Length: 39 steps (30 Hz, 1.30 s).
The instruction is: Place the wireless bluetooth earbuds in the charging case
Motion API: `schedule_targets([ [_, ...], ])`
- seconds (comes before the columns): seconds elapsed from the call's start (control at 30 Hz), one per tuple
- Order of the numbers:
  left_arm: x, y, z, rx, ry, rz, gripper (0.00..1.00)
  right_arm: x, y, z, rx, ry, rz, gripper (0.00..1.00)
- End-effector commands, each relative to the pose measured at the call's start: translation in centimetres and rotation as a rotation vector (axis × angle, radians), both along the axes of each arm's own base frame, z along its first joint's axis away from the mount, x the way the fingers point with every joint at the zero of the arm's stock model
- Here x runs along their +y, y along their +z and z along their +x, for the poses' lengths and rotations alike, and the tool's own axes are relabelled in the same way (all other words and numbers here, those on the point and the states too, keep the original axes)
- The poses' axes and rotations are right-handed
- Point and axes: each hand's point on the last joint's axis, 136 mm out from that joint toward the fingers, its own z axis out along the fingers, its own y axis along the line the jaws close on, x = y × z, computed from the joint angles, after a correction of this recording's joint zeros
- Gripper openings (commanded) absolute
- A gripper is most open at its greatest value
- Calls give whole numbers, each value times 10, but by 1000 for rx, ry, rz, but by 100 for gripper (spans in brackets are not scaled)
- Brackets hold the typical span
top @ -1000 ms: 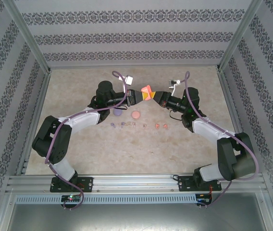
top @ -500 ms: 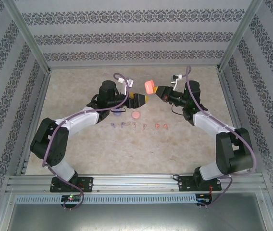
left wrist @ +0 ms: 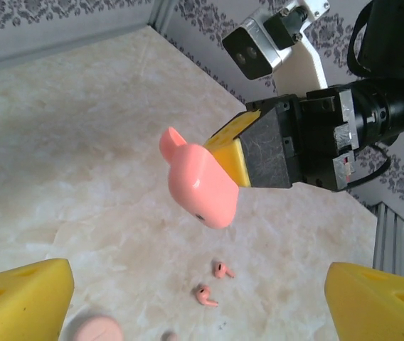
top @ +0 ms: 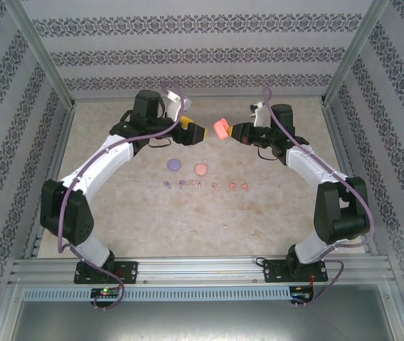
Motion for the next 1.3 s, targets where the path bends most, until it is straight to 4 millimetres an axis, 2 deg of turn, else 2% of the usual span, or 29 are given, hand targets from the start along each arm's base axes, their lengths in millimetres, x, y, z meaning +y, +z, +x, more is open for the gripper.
schedule_targets([
  [0.0,1,-30,-15,115,-134,71,90,3,-5,-11,-27,113,-56,0],
  [0.13,-4,-38,-13,182,-211,75,87,6,-5,-24,-42,182,-63,0],
  [0.27,-16,-40,-17,247,-301,23,80,9,-7,-32,-40,224,-68,0],
  [0.43,-24,-38,-18,279,-357,-34,78,13,-14,-38,-26,240,-90,0],
  [0.77,-35,-53,-19,310,-380,-34,77,28,-12,-38,-26,271,-89,0],
  [1.27,-42,-58,-22,316,-411,-46,60,42,-9,-32,-26,285,-97,0],
])
